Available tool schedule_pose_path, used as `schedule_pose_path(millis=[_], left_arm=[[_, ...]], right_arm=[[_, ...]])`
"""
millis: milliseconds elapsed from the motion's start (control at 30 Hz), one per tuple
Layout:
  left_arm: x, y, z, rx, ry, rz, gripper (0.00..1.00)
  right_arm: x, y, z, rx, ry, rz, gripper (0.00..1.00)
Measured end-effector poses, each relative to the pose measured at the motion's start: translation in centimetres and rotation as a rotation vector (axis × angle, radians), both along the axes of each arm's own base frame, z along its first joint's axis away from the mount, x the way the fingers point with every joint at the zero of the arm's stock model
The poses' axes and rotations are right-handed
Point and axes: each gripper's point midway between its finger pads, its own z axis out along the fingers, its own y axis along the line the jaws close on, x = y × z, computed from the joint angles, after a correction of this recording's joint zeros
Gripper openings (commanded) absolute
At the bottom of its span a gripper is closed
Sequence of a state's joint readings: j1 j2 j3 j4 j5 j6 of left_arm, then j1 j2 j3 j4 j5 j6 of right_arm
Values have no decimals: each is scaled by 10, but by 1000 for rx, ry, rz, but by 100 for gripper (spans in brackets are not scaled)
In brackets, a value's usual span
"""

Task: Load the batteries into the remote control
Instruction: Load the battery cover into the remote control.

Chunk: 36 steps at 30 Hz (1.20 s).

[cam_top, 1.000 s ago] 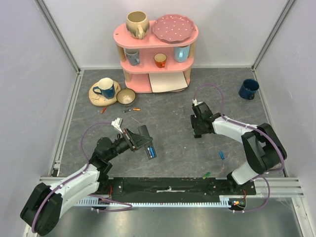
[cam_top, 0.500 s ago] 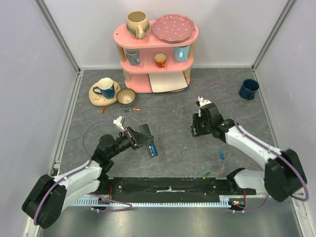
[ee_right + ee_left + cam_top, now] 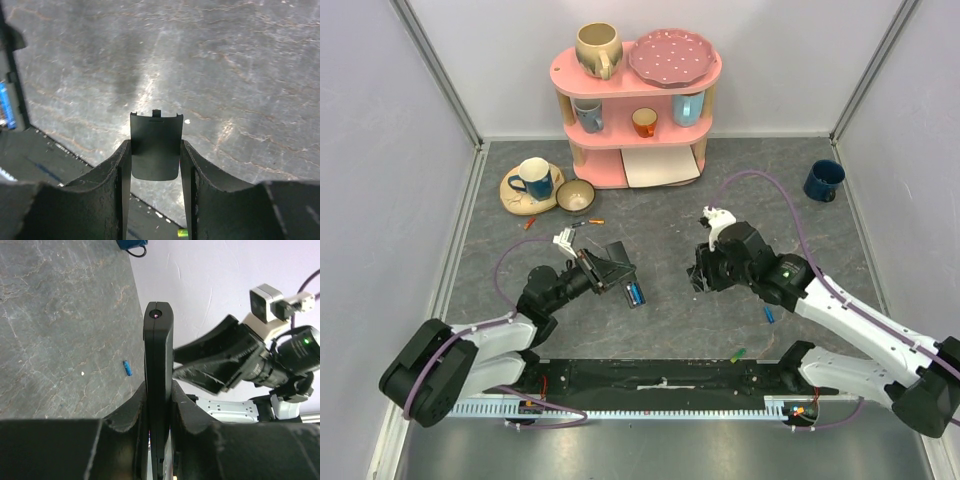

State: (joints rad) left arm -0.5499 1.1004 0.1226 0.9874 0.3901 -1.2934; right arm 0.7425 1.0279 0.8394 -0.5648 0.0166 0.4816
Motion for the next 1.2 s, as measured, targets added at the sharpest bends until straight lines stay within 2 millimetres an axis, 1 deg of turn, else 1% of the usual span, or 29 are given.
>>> schedule_pose_path(millis=[100, 233, 300, 433, 567, 633, 733, 933, 1000, 1067, 1200], left_arm=[[5, -2, 1, -12, -15, 16, 2], [10, -6, 4, -32, -36, 34, 2], [12, -7, 7, -41, -46, 42, 2], [16, -10, 12, -56, -62, 69, 2], [22, -13, 18, -66, -69, 97, 2], [24, -14, 21, -71, -73, 107, 2], [27, -14, 20, -66, -64, 128, 2], [31, -14, 6, -32, -23, 142, 2], [32, -15, 2, -24, -11, 141, 2], [33, -16, -1, -19, 1, 137, 2], [33, -19, -8, -15, 26, 128, 2]], right_arm=[[-12, 9, 11, -2, -3, 41, 20], [-22, 19, 27, 2, -17, 64, 20], [-27, 25, 31, -1, -19, 76, 20], [-40, 42, 36, -34, -27, 117, 18], [-48, 60, 31, -113, -35, 142, 16], [-50, 66, 26, -148, -36, 146, 16], [-49, 69, 24, -183, -42, 140, 16], [-42, 81, 37, -185, -72, 127, 15], [-40, 85, 38, -185, -74, 128, 15], [-39, 88, 36, -192, -70, 130, 14], [-38, 90, 24, -227, -55, 137, 14]])
